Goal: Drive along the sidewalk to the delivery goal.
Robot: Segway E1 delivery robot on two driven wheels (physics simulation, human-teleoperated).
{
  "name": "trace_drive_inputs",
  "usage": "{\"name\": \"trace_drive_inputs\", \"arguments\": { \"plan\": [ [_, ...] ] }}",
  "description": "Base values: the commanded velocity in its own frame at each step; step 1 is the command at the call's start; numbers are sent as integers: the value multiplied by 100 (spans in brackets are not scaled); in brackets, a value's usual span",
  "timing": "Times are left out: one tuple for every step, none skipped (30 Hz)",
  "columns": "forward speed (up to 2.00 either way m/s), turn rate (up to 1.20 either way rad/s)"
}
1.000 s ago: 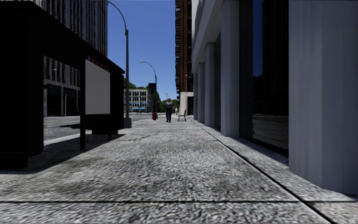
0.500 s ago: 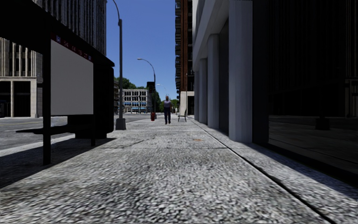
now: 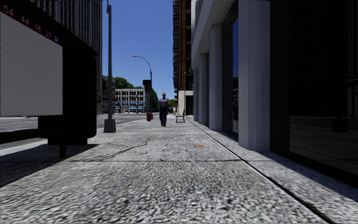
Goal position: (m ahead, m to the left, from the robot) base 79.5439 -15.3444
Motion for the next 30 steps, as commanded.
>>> {"name": "trace_drive_inputs", "arguments": {
  "plan": [
    [200, -28],
    [200, -28],
    [200, -28],
    [200, -28],
    [200, -30],
    [200, -33],
    [200, -35],
    [200, -35],
    [200, -35],
    [200, -35],
    [200, -35],
    [200, -35],
    [200, -35],
    [200, -35],
    [200, -35],
    [200, -35],
    [200, -35],
    [200, -35],
    [200, -35],
    [200, -35],
    [200, -25],
    [200, 0],
    [200, 0],
    [200, 0],
    [200, 0],
    [200, 0],
    [200, 0],
    [200, 0],
    [200, 0],
    [200, 0]
  ]
}}
